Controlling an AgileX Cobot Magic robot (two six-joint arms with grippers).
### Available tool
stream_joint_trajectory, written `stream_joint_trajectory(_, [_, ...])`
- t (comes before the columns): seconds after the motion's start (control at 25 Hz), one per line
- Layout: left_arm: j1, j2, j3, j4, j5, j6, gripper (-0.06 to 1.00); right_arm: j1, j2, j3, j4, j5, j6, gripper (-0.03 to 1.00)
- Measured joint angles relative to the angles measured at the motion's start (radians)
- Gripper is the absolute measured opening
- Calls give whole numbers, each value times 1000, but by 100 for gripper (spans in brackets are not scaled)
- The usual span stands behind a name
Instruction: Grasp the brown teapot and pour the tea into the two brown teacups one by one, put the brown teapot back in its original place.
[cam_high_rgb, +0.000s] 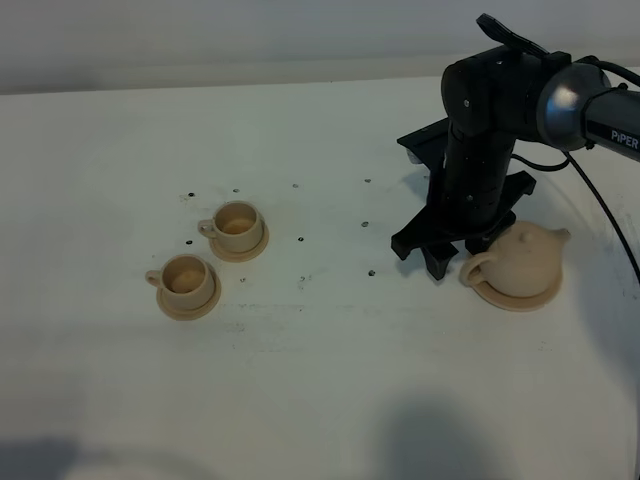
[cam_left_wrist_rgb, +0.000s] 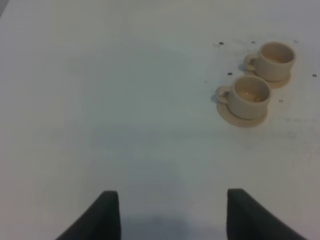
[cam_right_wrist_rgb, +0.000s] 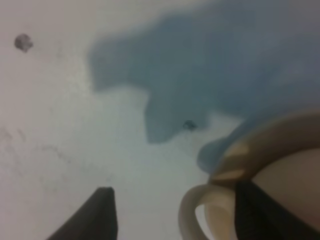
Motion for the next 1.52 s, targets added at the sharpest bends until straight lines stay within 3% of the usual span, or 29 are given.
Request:
stream_joint_trajectory(0.44, [0, 0, 0, 0, 0, 0, 47, 1, 0, 10, 7, 46, 8, 53])
stream_joint_trajectory(1.52, [0, 0, 0, 0, 0, 0, 47, 21, -87, 265, -51, 53, 70, 53])
